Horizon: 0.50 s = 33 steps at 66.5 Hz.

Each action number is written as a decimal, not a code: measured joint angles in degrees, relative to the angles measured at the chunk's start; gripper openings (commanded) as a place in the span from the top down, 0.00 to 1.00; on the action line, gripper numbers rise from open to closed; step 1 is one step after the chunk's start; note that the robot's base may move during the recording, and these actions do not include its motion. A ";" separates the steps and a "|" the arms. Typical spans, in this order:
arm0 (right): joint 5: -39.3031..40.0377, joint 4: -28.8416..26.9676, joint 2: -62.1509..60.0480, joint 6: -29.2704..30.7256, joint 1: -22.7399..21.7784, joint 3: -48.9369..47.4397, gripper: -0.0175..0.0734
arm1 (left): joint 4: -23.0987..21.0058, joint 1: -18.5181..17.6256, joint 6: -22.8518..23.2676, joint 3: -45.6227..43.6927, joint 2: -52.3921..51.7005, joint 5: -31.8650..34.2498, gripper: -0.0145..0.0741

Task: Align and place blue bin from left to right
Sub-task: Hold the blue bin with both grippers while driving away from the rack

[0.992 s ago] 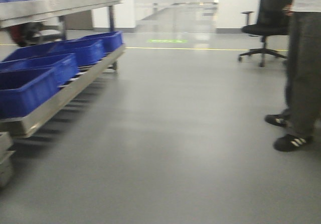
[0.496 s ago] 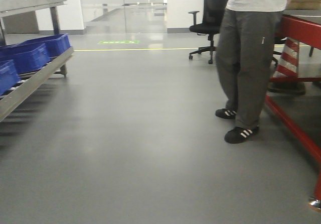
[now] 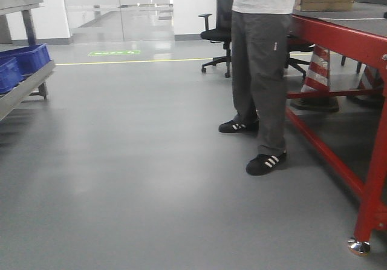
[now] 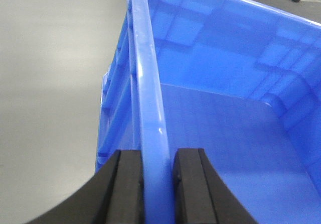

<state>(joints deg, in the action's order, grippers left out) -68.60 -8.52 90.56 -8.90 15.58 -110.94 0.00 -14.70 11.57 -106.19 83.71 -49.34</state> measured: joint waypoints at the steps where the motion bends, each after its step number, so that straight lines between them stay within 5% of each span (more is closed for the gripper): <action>1: 0.00 0.00 0.00 0.00 0.00 0.00 0.88 | 0.00 0.00 0.00 0.00 0.00 0.00 0.96; 33: 0.00 0.00 0.00 0.00 0.00 0.00 0.88 | 0.00 0.00 0.00 0.00 0.00 0.00 0.96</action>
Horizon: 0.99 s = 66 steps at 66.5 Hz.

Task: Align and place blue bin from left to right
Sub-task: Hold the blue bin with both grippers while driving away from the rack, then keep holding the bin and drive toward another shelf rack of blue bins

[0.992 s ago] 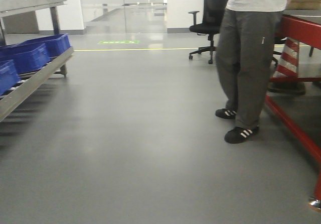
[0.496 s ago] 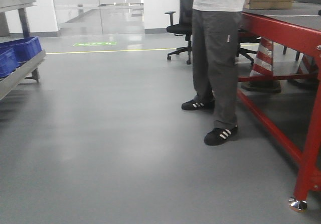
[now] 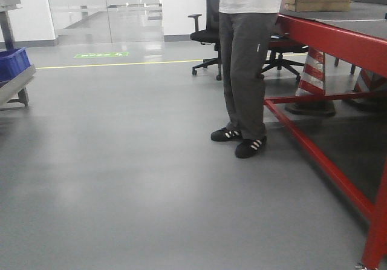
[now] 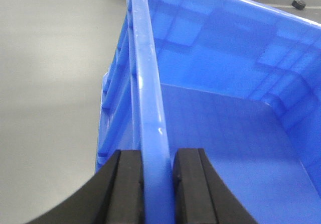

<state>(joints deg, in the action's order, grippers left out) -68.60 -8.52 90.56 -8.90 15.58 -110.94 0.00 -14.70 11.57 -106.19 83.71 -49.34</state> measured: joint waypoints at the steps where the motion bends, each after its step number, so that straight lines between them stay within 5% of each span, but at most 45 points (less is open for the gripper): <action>1: 0.00 0.00 0.00 0.00 0.00 0.00 0.88 | 0.00 0.00 0.00 0.00 0.00 0.00 0.96; 66: 0.11 0.00 0.00 0.00 0.00 0.00 0.88 | 0.00 0.00 0.00 0.00 0.00 0.00 0.96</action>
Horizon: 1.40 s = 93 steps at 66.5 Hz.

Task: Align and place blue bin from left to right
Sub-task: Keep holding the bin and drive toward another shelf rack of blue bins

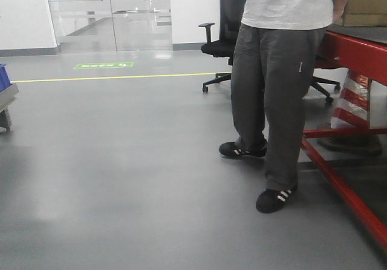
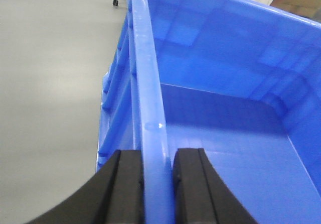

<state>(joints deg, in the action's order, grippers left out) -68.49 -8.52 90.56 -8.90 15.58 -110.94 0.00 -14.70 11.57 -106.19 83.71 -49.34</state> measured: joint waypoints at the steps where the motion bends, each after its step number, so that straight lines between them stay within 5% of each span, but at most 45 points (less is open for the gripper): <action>1: 0.00 0.00 0.00 0.00 0.00 0.00 0.88 | 0.00 0.00 0.00 0.00 0.00 0.00 0.96; 93: 1.23 -0.21 0.10 -0.35 0.00 0.00 0.88 | 2.96 -0.17 0.00 0.00 0.13 0.92 0.96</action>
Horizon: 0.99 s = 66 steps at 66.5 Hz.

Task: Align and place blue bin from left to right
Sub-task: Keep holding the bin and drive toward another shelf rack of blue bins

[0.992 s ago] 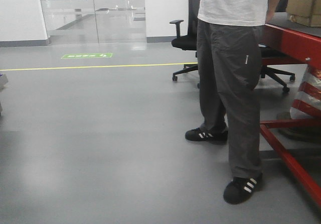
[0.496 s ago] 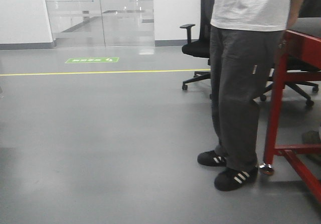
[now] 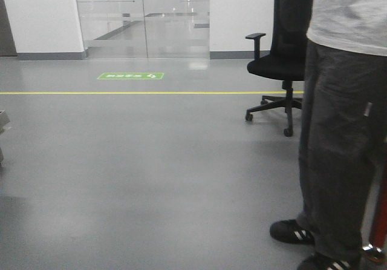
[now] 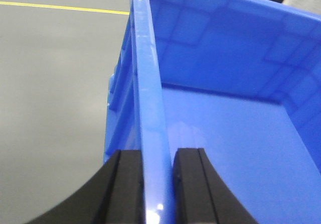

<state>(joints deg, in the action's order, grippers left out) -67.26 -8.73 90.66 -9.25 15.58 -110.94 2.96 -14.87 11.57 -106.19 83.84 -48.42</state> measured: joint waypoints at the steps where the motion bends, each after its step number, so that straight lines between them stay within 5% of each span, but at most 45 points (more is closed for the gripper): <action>1: 0.00 0.00 0.00 0.00 0.00 0.00 0.88 | 0.00 0.00 0.00 0.00 0.00 0.00 0.96; 66: 0.00 0.37 0.00 -0.33 0.00 0.00 0.88 | 0.09 -0.10 0.00 0.00 0.71 0.33 0.96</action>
<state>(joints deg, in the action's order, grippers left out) -67.26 -8.36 90.66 -9.58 15.58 -110.94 3.05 -14.97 11.57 -106.19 84.55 -48.08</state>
